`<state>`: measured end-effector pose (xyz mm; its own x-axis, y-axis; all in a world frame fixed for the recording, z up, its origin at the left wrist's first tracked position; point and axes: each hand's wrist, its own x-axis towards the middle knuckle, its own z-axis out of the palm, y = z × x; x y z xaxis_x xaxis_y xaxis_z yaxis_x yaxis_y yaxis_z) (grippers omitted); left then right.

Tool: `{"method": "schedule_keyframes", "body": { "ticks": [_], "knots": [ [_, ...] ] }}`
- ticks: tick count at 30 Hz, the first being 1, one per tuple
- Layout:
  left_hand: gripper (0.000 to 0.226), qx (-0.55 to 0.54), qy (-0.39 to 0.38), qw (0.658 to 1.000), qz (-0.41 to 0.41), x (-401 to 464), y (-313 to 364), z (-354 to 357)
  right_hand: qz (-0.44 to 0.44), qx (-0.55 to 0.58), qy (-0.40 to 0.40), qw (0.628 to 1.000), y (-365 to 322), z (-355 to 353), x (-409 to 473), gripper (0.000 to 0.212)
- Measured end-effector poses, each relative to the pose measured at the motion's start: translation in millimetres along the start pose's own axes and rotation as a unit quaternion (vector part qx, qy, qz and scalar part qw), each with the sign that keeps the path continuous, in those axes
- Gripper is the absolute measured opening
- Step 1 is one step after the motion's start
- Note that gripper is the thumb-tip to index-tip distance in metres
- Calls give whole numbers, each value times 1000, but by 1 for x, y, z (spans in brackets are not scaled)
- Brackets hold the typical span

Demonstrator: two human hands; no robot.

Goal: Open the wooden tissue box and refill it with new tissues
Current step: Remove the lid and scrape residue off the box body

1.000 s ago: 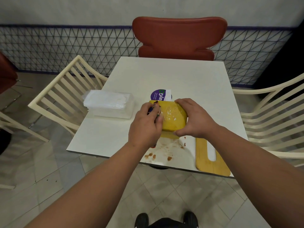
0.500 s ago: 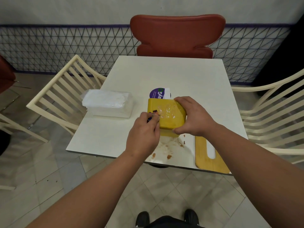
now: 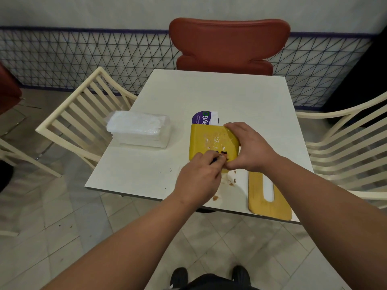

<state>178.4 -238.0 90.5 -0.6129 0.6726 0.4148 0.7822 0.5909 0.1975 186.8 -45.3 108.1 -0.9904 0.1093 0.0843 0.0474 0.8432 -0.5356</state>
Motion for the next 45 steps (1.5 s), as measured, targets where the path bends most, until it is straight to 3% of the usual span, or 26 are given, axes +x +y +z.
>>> {"method": "schedule_keyframes", "body": {
  "ticks": [5,12,22,26,31,35,41,45],
  "knots": [
    [42,5,20,999,-37,-8,-15,-3,4,-1,-4,1000,-2,4,0,112],
    [40,-10,7,1000,-10,0,-1,-2,-11,2,7,1000,-1,4,-2,106],
    [15,-169,65,972,-149,4,-31,-16,14,-7,-10,1000,-1,2,0,114],
    [21,-182,75,959,-203,10,-31,-13,8,-5,-9,1000,-1,3,-1,114],
    [19,-146,76,970,-179,3,-30,-9,3,-4,-12,1000,-1,4,-1,114],
    [19,-150,83,962,-212,13,-32,-11,7,-5,-6,1000,0,3,0,113],
    [18,-142,48,975,-166,-2,-34,-20,7,-12,-9,1000,0,3,0,112],
    [18,-173,80,964,-183,32,-39,-31,8,-6,-10,1000,0,3,0,113]
  ]
}}
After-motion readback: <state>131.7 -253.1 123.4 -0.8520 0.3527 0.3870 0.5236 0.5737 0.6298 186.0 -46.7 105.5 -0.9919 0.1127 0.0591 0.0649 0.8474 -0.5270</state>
